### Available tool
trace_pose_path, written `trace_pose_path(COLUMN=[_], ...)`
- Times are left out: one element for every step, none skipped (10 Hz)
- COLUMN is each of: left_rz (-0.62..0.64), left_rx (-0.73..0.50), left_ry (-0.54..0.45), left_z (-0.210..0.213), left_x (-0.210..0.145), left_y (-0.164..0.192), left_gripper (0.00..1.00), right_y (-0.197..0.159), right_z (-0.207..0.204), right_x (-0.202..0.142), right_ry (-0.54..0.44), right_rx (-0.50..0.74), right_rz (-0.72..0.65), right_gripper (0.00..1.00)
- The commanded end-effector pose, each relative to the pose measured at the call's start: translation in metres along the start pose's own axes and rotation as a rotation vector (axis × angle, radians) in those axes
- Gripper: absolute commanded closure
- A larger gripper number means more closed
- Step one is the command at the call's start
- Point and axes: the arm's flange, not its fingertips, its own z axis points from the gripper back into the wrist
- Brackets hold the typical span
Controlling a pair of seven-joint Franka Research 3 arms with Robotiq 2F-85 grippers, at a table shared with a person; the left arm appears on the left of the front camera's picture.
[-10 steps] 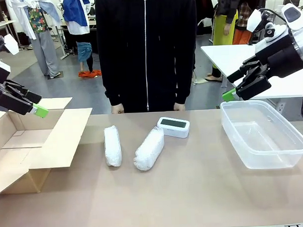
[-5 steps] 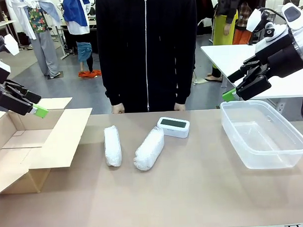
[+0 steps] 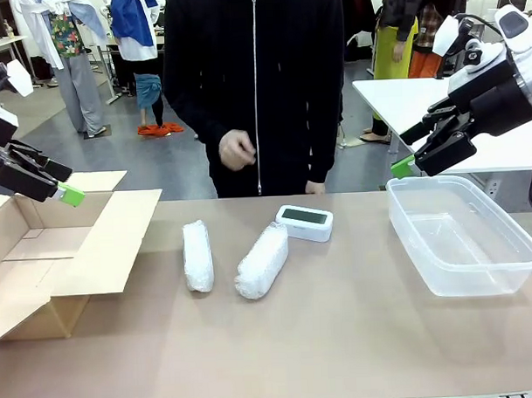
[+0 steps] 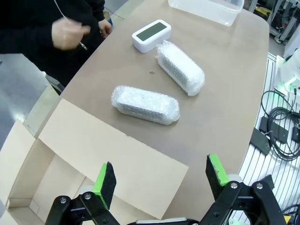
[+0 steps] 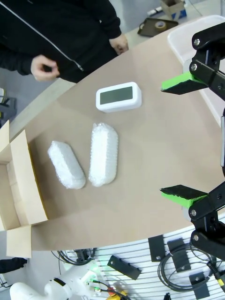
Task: Separate and place wrapped and unwrapped clocks.
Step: Pick up the Digital clock indicated by the person.
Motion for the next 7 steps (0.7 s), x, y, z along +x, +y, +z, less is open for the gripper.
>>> trace_pose_path(left_rz=[0.005, 0.005, 0.005, 0.005, 0.005, 0.005, 0.005], left_rx=[-0.011, -0.011, -0.011, -0.011, -0.011, -0.011, -0.011], left_ry=[-0.001, -0.001, -0.001, -0.001, -0.001, -0.001, -0.001], left_z=[-0.0007, -0.0007, -0.0007, -0.0007, -0.0007, -0.0007, -0.0007], left_x=[0.0004, 0.0004, 0.0004, 0.0004, 0.0004, 0.0004, 0.0004], left_y=[-0.0004, -0.0004, -0.0004, -0.0004, -0.0004, -0.0004, -0.0004], left_gripper=[0.00, 0.00, 0.00, 0.00, 0.00, 0.00, 0.00], right_y=[-0.0006, -0.0006, -0.0006, -0.0006, -0.0006, -0.0006, -0.0006], right_z=[-0.0013, -0.0013, -0.0013, -0.0013, -0.0013, -0.0013, -0.0013], right_x=[-0.0010, -0.0010, -0.0010, -0.0010, -0.0010, -0.0010, -0.0010], right_ry=[-0.010, -0.010, -0.010, -0.010, -0.010, -0.010, -0.010], right_rx=[0.018, 0.018, 0.018, 0.018, 0.018, 0.018, 0.018], right_rz=[0.002, 0.002, 0.002, 0.002, 0.002, 0.002, 0.002], right_gripper=[0.00, 0.00, 0.00, 0.00, 0.00, 0.00, 0.00])
